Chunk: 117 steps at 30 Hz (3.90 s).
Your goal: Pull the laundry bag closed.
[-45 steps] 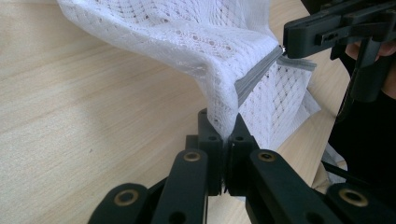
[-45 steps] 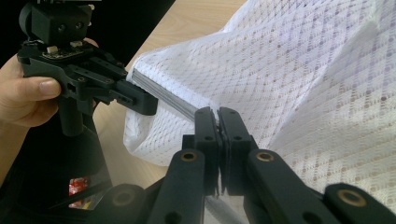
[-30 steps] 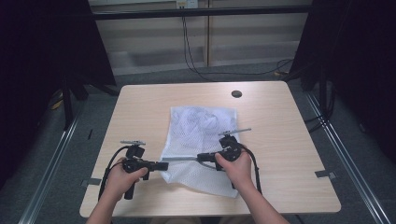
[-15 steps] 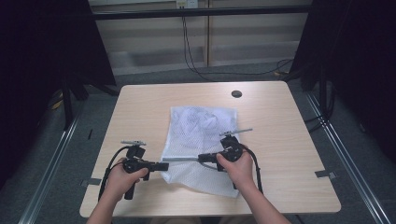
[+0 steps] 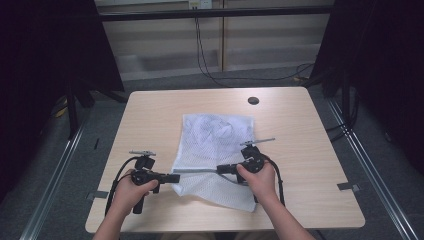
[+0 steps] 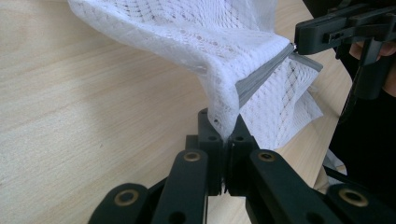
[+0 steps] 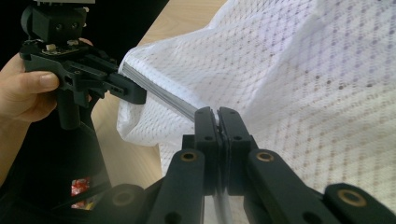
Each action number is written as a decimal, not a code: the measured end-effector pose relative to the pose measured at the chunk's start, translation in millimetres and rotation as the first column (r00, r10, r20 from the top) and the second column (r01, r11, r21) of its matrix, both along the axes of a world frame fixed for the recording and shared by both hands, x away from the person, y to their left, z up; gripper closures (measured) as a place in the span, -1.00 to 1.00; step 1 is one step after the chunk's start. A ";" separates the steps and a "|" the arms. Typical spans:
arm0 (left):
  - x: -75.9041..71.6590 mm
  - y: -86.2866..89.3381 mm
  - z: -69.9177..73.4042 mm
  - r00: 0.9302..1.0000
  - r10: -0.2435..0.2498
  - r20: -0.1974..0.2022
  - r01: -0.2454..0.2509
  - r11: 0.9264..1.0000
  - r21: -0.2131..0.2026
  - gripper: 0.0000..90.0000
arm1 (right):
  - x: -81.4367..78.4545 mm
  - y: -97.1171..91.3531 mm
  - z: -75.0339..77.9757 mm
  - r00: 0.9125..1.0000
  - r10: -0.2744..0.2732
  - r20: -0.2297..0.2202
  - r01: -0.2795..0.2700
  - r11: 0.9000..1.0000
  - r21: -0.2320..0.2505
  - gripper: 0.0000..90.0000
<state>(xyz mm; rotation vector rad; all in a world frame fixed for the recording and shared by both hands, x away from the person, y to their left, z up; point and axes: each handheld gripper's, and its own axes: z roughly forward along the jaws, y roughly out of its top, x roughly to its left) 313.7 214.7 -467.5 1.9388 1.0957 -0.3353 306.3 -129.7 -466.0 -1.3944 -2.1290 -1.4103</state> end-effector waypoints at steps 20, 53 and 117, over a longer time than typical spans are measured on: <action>-0.1 1.3 0.1 1.000 0.000 -0.006 0.000 1.000 -0.006 0.96 | 1.2 -11.7 1.0 1.000 -0.022 -0.003 0.022 1.000 0.012 0.96; -0.4 1.5 0.0 1.000 -0.005 -0.003 0.005 1.000 0.003 0.96 | -0.4 -17.8 1.0 1.000 -0.026 0.001 0.026 1.000 -0.008 0.96; 1.0 8.0 -0.2 1.000 0.006 -0.022 -0.005 1.000 0.013 0.96 | -4.6 -47.8 1.1 0.998 -0.065 -0.006 0.065 0.998 -0.027 0.96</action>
